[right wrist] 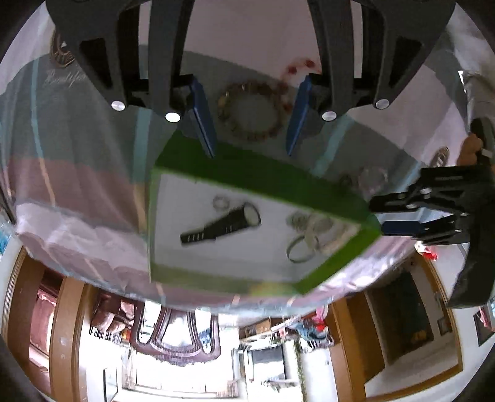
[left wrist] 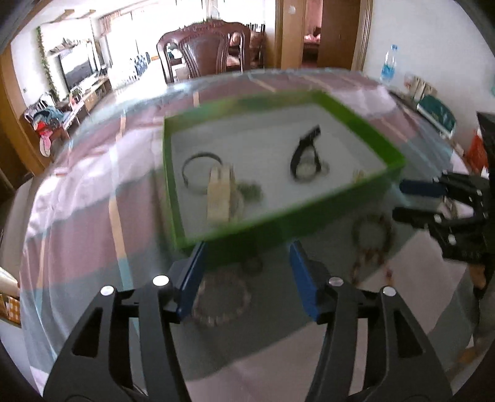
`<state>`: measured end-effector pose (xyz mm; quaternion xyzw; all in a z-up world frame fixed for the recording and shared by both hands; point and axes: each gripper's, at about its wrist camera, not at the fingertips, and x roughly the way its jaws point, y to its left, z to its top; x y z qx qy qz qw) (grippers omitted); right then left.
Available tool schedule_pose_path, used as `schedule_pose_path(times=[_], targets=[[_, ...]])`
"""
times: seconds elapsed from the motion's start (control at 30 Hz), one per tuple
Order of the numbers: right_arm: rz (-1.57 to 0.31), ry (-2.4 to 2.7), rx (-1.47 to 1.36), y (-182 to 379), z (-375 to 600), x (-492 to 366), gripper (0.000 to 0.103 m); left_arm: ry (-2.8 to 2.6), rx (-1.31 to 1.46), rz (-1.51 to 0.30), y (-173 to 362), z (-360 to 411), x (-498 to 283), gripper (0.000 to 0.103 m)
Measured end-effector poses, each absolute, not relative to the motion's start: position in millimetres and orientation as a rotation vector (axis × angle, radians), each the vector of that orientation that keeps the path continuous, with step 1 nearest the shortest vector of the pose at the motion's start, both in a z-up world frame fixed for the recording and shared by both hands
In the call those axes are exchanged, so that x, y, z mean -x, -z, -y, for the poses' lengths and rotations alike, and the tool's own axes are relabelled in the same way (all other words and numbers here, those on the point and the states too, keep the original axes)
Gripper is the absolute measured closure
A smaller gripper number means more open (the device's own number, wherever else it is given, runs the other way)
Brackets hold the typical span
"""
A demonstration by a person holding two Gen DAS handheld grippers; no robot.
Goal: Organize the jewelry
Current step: 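Move the left gripper to the pink bead bracelet while the right gripper approaches the brown wooden bead bracelet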
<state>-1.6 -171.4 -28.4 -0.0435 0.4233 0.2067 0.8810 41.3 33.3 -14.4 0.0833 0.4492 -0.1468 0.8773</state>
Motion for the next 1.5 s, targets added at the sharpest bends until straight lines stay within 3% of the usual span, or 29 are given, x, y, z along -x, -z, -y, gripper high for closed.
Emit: schedule_pose_path(times=[0.27,0.6,1.03,1.1,1.17,1.2,1.23,1.37,1.5], targets=[[-0.961,-0.305,0.121,60.0,176.9,-13.3,0.057,0.294,-0.133,-1.090,66.8,-46.0,-40.3,0.042],[-0.977,-0.330,0.149,67.0,170.6,-9.7,0.052,0.578,-0.168,-1.111,63.7,2.9,-14.8,0.035],[-0.965,-0.267,0.158,65.0,176.7,-9.9,0.052,0.328,-0.222,-0.985,58.3,1.3,-34.0,0.033],[-0.969,-0.249,0.158,66.7,178.2,-11.2,0.052,0.315,-0.206,-0.991,60.3,-4.2,-36.9,0.038],[-0.967,-0.240,0.159,66.5,179.6,-11.0,0.052,0.285,-0.206,-0.997,63.2,-10.1,-38.8,0.059],[-0.965,-0.236,0.161,66.6,179.4,-10.6,0.052,0.284,-0.199,-1.001,63.5,-12.1,-39.6,0.061],[-0.962,-0.236,0.162,66.5,179.2,-10.1,0.056,0.283,-0.186,-1.003,63.6,-16.5,-39.6,0.061],[-0.956,-0.306,0.186,66.0,167.4,-3.1,0.090,0.249,-0.130,-1.001,62.1,-35.9,-42.9,0.061],[-0.947,-0.379,0.212,65.5,155.7,4.9,0.090,0.248,-0.094,-1.012,62.4,-47.1,-46.7,0.060]])
